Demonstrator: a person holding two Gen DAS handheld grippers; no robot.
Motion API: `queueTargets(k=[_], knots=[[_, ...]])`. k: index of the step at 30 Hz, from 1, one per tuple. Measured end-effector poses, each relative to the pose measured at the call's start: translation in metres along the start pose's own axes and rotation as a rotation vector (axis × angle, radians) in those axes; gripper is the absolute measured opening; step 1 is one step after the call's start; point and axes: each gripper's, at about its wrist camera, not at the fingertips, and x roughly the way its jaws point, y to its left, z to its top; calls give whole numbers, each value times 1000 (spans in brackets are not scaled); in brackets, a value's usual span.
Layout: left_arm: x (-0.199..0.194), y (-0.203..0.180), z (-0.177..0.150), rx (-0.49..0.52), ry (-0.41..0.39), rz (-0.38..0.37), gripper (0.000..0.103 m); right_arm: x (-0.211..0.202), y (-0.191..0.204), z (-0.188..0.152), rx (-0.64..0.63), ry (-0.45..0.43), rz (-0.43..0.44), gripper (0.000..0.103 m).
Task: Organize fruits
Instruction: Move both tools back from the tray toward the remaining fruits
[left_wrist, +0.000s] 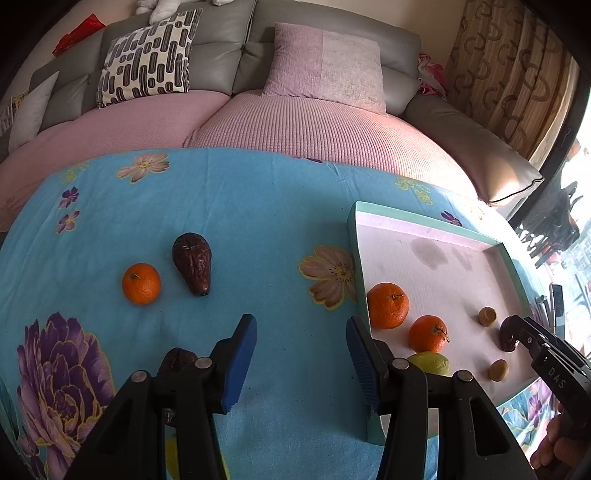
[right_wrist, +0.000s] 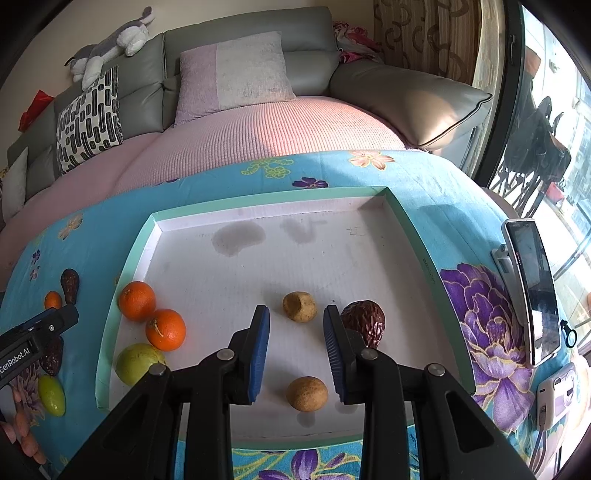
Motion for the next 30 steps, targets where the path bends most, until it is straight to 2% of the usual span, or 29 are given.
queueTargets(k=[4,6,8,10,12,14,28,29,30], knots=[[2,0,1,-1,8,4,55,1,0,0,3,3,-2,31],[3,1,1,-5,12,11,64,3,-1,-1,9,9,-7,31],[6,2,1,-8,23,32,71,5,-2,-1,13,12,-14,43],[9,3,0,-6,32,64,76,6,-3,-1,14,11,-16,50],[13,4,-1,-1,42,101,84,7,-3,-1,13,13,-12,53],[16,6,-3,4,50,128,92,9,-2,-2,11,19,-14,63],[20,8,-5,19,46,162,97,17,-4,-3,10,47,-20,78],[20,9,-5,19,38,166,103,17,-4,-4,7,43,-17,85],[19,9,-5,21,27,171,103,17,-3,-4,2,36,-16,89]])
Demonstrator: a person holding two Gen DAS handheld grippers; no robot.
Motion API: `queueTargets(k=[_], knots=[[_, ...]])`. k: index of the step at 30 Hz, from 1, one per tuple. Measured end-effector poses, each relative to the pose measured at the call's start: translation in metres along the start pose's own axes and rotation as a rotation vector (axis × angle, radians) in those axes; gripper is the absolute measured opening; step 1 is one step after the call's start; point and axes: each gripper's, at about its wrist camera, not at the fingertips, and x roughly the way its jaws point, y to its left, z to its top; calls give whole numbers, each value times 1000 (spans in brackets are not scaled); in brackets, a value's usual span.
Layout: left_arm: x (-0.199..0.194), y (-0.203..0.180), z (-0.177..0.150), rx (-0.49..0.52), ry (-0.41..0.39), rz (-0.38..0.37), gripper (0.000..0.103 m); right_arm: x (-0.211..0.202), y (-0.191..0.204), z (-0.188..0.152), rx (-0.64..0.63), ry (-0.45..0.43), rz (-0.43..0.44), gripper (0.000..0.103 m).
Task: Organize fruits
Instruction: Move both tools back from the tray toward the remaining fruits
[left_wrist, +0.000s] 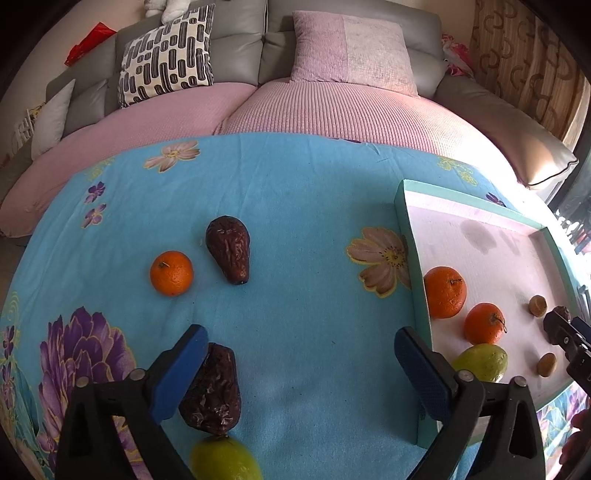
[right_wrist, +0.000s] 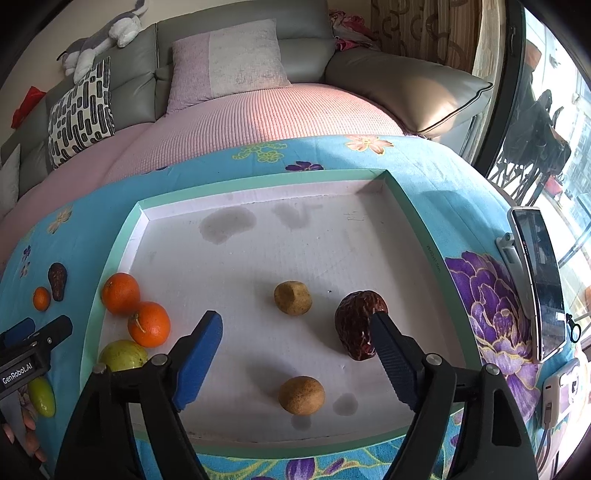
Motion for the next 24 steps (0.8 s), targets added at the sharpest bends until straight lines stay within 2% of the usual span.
queueTargets(k=[1,2,13,24], knots=[[-1,0,0,3,-8,8,103,0,1,0,-6,-9,-3,94],[-2,1,0,4,-13,13,103,-1,2,0,-13,-20,-6,94],[-5,5,2,0,-37,14,103,-13,9,3,-17,-125,16,95],[-15,21,3,-35,-65,18,103,-14,17,4,-6,-169,60,95]])
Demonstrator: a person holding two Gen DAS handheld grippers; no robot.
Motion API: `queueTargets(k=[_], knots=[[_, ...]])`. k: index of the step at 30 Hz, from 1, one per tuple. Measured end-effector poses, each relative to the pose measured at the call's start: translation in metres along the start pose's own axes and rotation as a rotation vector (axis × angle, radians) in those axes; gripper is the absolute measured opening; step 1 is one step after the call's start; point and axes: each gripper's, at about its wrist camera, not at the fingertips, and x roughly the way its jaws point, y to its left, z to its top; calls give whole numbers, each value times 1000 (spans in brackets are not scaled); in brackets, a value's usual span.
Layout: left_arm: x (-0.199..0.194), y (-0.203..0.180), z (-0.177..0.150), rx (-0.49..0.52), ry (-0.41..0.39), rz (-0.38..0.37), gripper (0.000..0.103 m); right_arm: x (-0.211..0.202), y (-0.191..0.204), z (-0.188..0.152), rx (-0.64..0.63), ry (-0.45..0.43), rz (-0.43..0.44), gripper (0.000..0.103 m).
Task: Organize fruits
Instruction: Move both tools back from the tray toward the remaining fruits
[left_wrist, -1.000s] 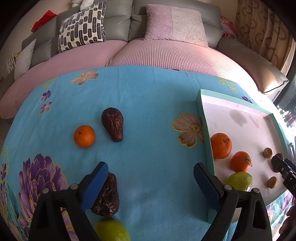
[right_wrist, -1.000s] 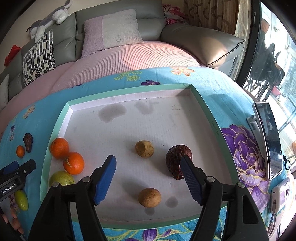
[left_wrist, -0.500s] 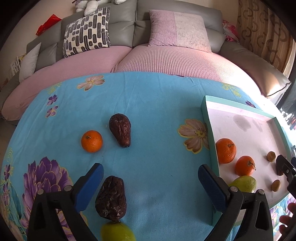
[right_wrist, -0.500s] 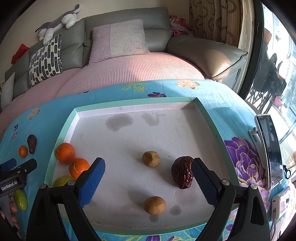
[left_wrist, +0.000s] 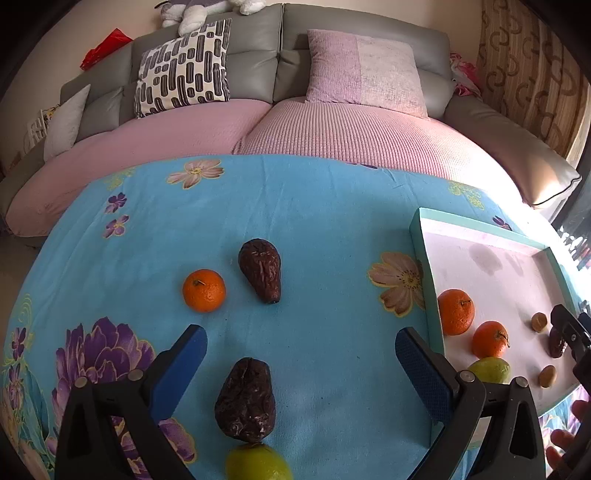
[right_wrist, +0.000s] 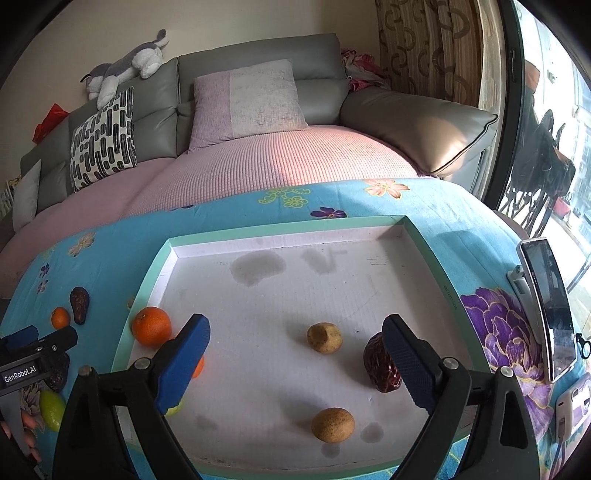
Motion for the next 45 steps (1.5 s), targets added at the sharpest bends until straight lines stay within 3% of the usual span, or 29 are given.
queueTargets(k=[15,23,32,40,45], knots=[[-10,51,6,-107,-30,18,103,5,31,1,-39,15,11,95],[-19,85,6,-173,-55,62,103,1,62,3,-39,1,134,95],[-30,126,5,-275,-109,58,103,-5,123,-2,-154,-38,241,95],[-31,149,4,-312,-121,50,103,3,166,-12,-199,2,321,95],[-29,160,3,-270,-106,137,103,9,191,-21,-238,52,353,94]])
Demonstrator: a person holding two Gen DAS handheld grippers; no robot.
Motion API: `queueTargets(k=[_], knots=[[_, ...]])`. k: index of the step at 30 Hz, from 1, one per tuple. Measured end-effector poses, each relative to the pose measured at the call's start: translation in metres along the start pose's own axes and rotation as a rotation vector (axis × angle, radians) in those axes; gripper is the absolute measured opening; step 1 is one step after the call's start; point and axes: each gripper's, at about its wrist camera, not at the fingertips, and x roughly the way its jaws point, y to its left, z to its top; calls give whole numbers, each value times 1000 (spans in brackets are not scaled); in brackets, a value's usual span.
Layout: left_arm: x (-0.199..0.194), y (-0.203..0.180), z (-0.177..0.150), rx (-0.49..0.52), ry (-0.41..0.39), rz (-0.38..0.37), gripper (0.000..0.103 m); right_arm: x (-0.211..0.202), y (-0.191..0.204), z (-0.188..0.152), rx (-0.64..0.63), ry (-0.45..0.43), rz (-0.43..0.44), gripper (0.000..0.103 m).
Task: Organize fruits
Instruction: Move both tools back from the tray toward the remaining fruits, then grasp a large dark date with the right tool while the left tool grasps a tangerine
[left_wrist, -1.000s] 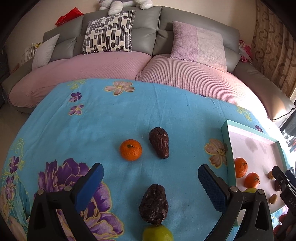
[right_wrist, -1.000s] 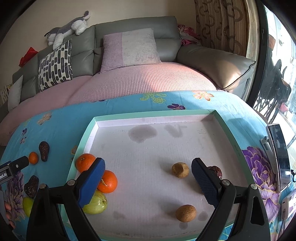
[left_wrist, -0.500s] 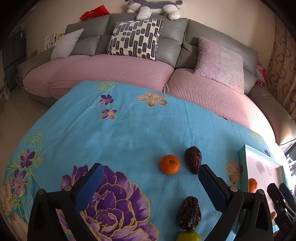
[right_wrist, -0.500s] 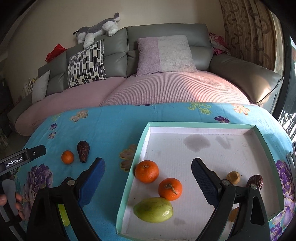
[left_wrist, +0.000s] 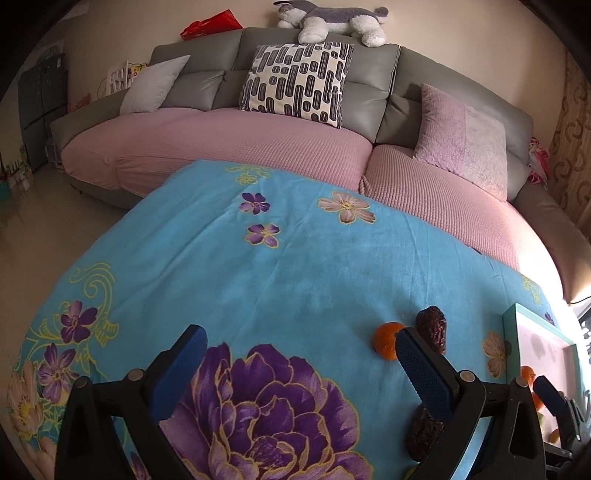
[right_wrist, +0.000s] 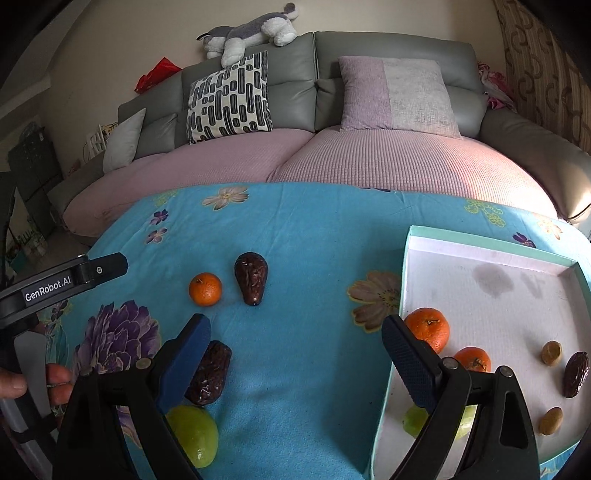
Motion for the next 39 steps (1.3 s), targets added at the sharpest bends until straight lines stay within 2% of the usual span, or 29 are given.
queueTargets(k=[3,8,9,11,12,15,17,21,23,27,31,39], knots=[[3,5,0,61,5,68,103,9,10,-3,3,36,33,94],[5,20,2,63,29,113,103,21,28,-9,-17,93,56,94],[5,22,3,57,31,117,103,24,31,-9,-20,101,61,92],[6,26,3,47,38,124,103,28,36,-11,-26,114,67,82],[6,28,3,43,42,128,103,30,38,-12,-29,123,70,81],[8,30,3,37,50,123,103,35,45,-15,-43,143,79,80],[9,29,2,37,57,117,103,37,48,-17,-51,154,80,74],[10,25,1,48,63,104,103,45,49,-21,-46,194,79,73],[11,24,1,52,66,100,103,47,48,-23,-43,208,80,63],[10,21,1,55,65,94,103,46,48,-24,-46,214,86,57],[10,21,1,55,66,92,103,45,49,-23,-47,215,99,40],[11,15,0,61,71,75,103,41,45,-21,-37,203,105,40]])
